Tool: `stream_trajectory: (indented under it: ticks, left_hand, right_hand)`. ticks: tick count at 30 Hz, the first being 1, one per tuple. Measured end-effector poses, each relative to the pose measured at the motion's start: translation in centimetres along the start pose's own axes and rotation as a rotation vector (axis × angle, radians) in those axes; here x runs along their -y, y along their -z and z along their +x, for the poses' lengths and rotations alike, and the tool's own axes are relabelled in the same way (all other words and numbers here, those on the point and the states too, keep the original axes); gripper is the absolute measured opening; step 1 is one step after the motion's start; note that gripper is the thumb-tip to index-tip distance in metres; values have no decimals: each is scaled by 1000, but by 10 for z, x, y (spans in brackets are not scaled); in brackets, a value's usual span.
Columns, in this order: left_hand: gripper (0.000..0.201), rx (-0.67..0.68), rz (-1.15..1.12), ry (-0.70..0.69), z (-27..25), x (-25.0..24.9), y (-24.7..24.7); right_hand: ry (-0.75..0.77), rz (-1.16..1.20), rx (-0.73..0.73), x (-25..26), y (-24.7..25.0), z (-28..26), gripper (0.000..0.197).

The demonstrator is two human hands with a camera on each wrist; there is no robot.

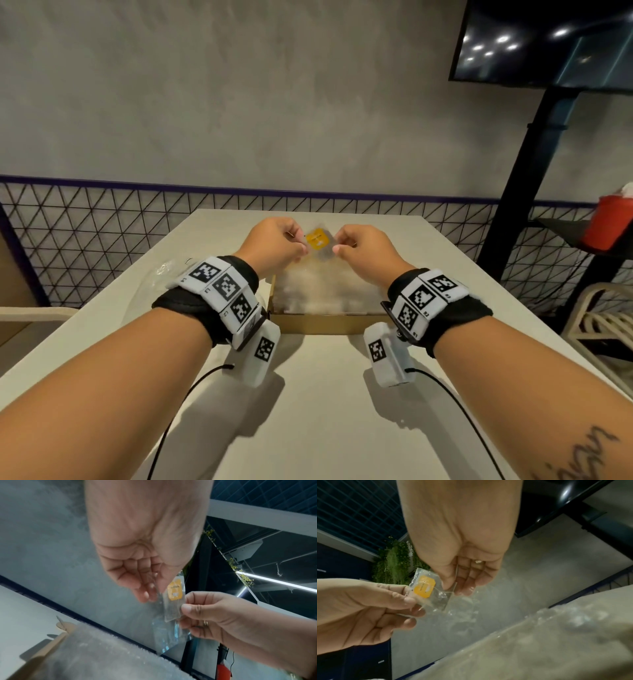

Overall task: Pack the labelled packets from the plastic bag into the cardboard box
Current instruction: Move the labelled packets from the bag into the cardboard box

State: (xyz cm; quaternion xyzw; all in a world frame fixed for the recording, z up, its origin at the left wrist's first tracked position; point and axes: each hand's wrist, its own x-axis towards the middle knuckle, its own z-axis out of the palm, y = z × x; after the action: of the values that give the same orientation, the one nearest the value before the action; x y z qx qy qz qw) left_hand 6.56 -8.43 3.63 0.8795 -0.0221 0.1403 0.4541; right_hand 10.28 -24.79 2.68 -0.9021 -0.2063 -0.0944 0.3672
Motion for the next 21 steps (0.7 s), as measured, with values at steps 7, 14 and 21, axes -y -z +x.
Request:
stream_trajectory:
  ticks: [7,14,21]
  left_hand:
    - [36,149,287,110,6,11,-29]
    - [66,508,722,143,6,17,-61]
    - [68,511,763,147,1,21,-65]
  right_hand:
    - [0,-280,-75,-21,21,7,31]
    - [46,-498,126,-34,20,15,35]
    - [65,-481,137,-37,10,27,35]
